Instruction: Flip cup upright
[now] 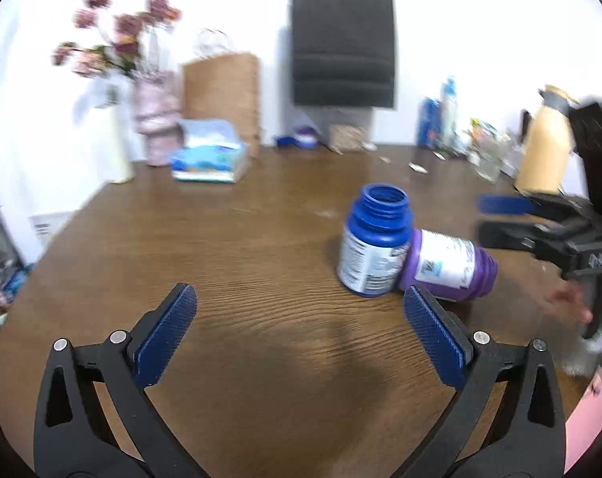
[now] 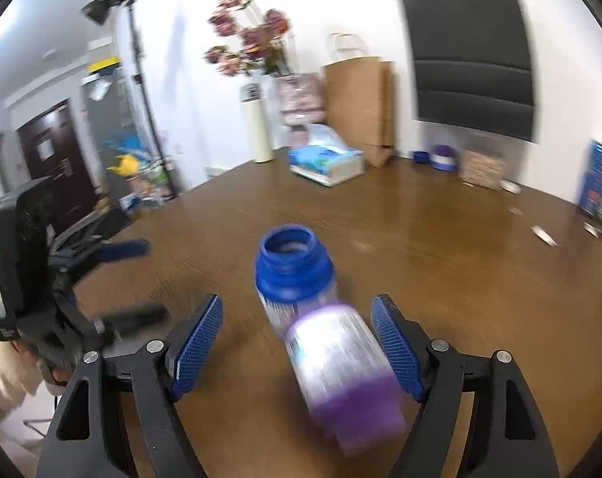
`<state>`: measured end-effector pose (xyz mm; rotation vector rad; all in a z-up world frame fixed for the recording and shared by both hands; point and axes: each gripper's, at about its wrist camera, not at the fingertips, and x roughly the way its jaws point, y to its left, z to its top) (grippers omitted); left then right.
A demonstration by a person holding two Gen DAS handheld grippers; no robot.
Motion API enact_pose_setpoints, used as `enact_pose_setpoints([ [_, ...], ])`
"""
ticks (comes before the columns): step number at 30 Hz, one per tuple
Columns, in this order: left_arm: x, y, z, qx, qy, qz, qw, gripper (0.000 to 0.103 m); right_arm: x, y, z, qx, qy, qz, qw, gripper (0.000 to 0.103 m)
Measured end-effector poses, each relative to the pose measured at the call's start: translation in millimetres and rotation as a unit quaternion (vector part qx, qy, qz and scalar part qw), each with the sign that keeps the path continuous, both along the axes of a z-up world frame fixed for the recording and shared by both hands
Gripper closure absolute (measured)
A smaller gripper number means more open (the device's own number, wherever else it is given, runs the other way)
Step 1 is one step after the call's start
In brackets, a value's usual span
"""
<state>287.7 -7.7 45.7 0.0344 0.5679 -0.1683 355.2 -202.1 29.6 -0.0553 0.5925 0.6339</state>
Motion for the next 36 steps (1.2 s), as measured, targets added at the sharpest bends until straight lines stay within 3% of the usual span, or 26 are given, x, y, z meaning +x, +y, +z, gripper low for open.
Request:
enact_pose_setpoints([
  [5,-30.7,24.7,13.5,-0.020,-0.025,0.056,0.9979,0.000,-57.1,-24.7,4.3,-0.055,-0.016,-0.133,0.989,0.021],
  [8,-39.5,25.8,14.0,-0.024,-0.027,0.063,0.9973,0.000,-83.6,-23.4,4.1,-0.050,-0.025,-0.129,0.990,0.021],
  [18,-61.9,23.9,17.2,-0.030,-0.041,0.065,0.9966,0.000,-114.1,-3.6,6.5,-0.038,-0.035,-0.140,0.989,0.021],
  [30,-68.2,26.1,12.4,-0.029,-0.040,0.073,0.9961,0.000,-119.3,-1.5,3.9,-0.021,-0.033,-0.140,0.989,0.021],
  [36,-117.9,31.8,30.1,-0.042,-0.083,0.079,0.9925,0.000,-151.1,-3.4,14.3,-0.003,-0.050,-0.135,0.990,0.021],
])
